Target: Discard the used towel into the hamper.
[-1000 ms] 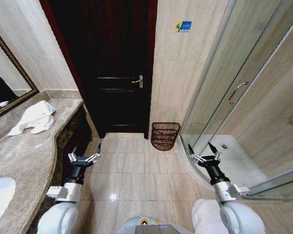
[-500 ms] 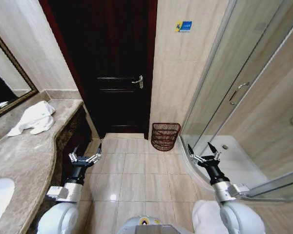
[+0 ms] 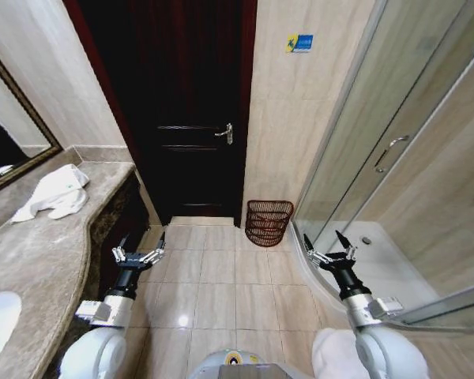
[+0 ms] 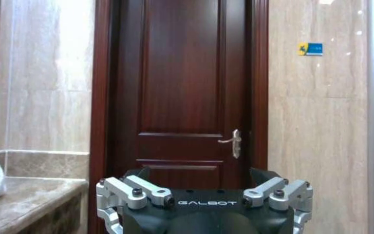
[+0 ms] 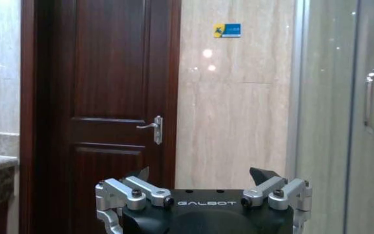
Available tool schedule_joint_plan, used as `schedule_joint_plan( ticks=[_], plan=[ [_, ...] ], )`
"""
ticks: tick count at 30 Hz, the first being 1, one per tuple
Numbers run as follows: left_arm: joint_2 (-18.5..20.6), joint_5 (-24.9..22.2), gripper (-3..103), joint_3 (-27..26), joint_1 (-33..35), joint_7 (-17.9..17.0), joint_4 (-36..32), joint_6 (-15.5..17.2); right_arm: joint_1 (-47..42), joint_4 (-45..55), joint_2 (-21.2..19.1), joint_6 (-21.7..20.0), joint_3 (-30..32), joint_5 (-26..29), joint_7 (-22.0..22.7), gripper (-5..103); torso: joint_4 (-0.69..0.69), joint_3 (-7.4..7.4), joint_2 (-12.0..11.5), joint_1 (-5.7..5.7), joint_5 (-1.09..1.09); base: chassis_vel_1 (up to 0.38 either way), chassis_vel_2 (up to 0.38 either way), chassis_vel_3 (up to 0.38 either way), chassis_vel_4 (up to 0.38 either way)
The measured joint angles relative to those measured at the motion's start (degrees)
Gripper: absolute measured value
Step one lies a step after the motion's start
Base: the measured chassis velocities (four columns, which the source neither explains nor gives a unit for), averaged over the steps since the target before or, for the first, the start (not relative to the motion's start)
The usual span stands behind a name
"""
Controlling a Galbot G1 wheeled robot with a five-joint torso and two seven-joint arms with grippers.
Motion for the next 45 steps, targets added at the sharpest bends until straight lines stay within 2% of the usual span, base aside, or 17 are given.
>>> schedule_joint_plan(
  ticks=[20,45],
  plan=[
    [-0.2,-0.2,100,0.0,0.0,0.4,0.6,-1.1,-0.1,-0.3,0.1,0.6,0.1,-0.1,-0.7,100,0.00,0.00,0.0,-0.01,0.00,0.014,0.067,0.061,0.006],
    [-0.5,0.0,100,-0.1,0.1,1.1,1.2,-2.3,0.1,-0.9,0.1,0.8,0.0,-0.3,-1.0,100,0.00,0.00,0.0,-0.01,0.00,-0.042,0.142,0.141,-0.043]
  ],
)
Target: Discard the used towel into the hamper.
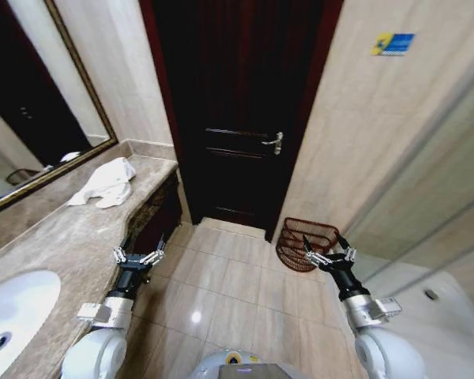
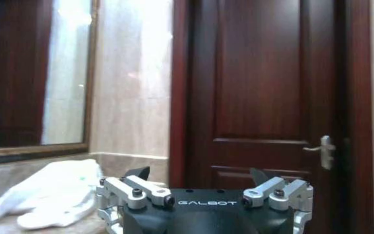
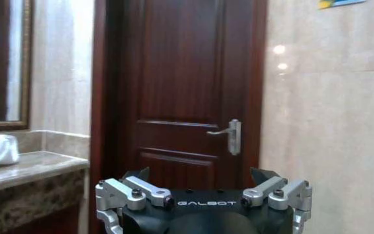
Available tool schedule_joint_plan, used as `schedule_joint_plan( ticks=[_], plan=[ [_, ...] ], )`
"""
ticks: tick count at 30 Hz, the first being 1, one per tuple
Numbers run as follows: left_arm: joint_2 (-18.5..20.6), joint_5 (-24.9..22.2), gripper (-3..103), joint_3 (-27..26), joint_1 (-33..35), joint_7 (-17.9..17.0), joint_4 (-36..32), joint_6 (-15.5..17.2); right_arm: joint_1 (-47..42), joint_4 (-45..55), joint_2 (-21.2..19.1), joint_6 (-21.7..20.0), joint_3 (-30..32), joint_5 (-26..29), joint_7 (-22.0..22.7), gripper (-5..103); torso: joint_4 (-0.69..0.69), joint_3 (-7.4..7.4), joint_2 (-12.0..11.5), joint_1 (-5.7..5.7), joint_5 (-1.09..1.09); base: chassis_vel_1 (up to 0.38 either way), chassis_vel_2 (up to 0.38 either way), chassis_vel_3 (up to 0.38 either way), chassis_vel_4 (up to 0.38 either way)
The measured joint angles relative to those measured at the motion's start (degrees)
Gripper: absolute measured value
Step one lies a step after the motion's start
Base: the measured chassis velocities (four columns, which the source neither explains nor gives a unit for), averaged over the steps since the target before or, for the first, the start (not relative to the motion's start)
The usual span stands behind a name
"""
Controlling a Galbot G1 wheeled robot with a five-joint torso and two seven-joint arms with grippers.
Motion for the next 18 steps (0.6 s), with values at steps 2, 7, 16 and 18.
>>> schedule_joint_plan(
  ticks=[2,7,16,18],
  plan=[
    [0.0,0.0,100,0.0,0.0,0.0,0.1,-0.2,0.0,-0.1,0.0,0.0,-0.1,0.0,-0.1,100,0.00,0.01,0.0,0.01,0.01,-0.008,0.190,0.201,-0.001],
    [0.0,0.1,100,0.0,0.0,0.0,0.6,-0.7,0.1,-0.2,0.1,0.1,-0.1,-0.1,-0.1,100,0.01,0.01,0.0,0.02,0.00,0.027,0.205,0.204,0.021],
    [-0.2,-0.1,100,0.0,-0.1,0.3,1.1,-2.9,0.3,-0.6,0.2,0.2,-0.4,-0.2,-0.3,100,0.01,0.00,0.0,0.01,0.02,-0.001,0.162,0.171,-0.001],
    [-0.2,-0.2,100,0.0,-0.1,0.3,1.1,-3.0,0.4,-0.7,0.3,0.2,-0.5,-0.3,-0.5,100,-0.01,0.00,0.0,0.01,-0.01,-0.071,0.101,0.090,-0.090]
  ],
)
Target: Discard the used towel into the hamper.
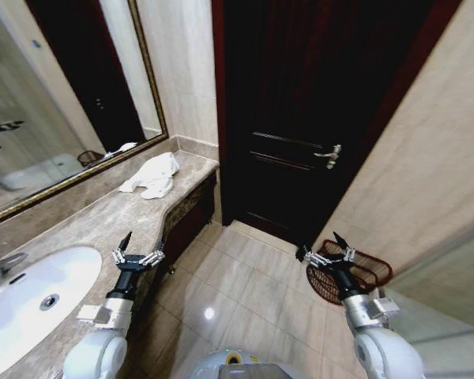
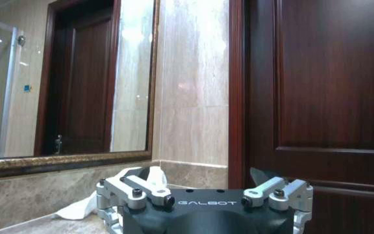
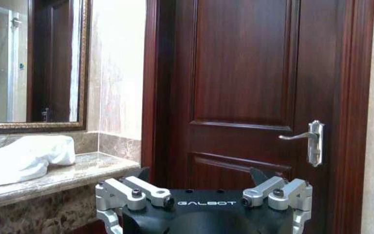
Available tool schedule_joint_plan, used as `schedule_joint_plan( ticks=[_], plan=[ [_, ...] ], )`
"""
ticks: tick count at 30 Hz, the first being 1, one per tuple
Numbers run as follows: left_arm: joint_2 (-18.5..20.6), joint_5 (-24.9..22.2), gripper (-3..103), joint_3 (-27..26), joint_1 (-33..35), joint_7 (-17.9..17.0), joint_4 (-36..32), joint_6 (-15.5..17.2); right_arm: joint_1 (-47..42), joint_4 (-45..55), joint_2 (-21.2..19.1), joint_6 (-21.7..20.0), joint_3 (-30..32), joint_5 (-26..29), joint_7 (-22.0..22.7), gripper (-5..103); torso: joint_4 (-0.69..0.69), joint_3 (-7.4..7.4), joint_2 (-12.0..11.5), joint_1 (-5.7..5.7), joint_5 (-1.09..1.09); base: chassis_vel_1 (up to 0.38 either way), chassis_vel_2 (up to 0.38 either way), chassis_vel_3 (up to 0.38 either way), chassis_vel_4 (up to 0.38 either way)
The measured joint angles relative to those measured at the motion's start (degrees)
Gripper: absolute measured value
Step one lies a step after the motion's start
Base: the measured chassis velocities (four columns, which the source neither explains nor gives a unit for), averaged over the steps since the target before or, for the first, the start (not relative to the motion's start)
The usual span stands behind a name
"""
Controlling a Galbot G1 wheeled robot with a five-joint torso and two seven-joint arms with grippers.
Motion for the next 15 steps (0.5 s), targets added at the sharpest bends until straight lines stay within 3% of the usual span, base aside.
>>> schedule_joint_plan(
  ticks=[15],
  plan=[
    [-0.6,0.4,100,-0.2,0.6,0.4,-0.8,0.4,0.3,-1.1,0.2,0.7,-0.3,-0.2,-0.6,100,0.00,0.00,0.0,-0.01,0.01,-0.088,0.096,0.090,-0.086]
  ],
)
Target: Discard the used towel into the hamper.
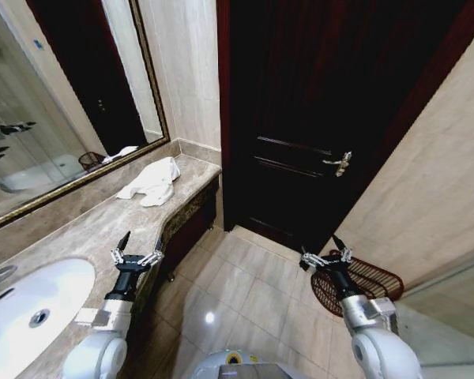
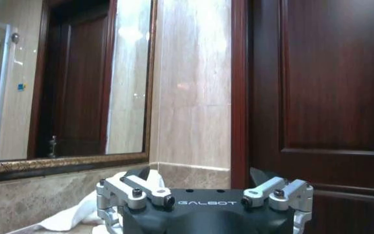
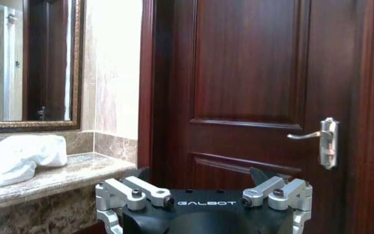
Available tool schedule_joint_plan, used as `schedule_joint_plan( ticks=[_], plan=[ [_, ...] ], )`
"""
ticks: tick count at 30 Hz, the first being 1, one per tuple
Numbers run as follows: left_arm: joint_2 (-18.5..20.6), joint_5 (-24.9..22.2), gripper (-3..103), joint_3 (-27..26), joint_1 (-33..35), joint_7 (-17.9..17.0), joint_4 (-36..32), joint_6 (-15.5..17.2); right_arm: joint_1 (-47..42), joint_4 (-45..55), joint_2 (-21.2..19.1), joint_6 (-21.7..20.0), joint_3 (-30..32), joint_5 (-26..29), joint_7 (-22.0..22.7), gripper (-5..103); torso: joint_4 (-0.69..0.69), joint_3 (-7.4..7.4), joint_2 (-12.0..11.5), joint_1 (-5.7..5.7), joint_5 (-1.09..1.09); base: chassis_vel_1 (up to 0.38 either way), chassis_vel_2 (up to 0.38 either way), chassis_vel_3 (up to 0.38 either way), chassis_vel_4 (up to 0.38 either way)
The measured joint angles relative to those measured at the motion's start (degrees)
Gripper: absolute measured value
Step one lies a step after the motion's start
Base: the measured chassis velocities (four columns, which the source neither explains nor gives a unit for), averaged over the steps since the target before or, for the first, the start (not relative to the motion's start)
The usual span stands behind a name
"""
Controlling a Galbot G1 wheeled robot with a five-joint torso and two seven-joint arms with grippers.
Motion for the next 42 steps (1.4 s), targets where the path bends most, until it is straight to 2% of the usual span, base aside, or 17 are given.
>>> schedule_joint_plan(
  ticks=[2,5,10,20,42],
  plan=[
    [0.0,0.2,100,0.0,0.1,-0.3,-0.3,0.8,0.1,0.0,0.0,0.0,0.0,0.0,-0.1,100,0.00,0.00,0.0,0.00,0.00,-0.091,0.114,0.136,-0.077],
    [0.0,1.2,100,0.0,0.4,-2.7,-1.6,4.6,0.2,0.0,0.0,0.0,0.0,0.2,-0.3,100,0.02,0.00,0.0,0.01,0.01,-0.084,0.132,0.150,-0.064],
    [-0.1,2.2,100,0.1,0.2,-4.4,-1.7,6.1,-0.3,0.0,-0.1,-0.2,0.0,1.2,-1.4,100,0.01,0.00,0.0,0.01,0.00,-0.074,0.118,0.112,-0.078],
    [0.1,2.5,100,-0.1,0.4,-5.3,-1.9,7.3,-0.4,0.1,-0.1,-0.4,-0.4,1.7,-3.2,100,0.01,0.00,0.0,0.00,0.00,-0.074,0.082,0.067,-0.078],
    [-0.3,2.8,100,0.2,0.3,-4.9,-2.0,7.0,0.3,-0.3,-0.5,-0.6,-0.8,1.4,-3.5,100,0.01,0.00,0.0,0.01,0.01,-0.086,0.091,0.090,-0.088]
  ],
)
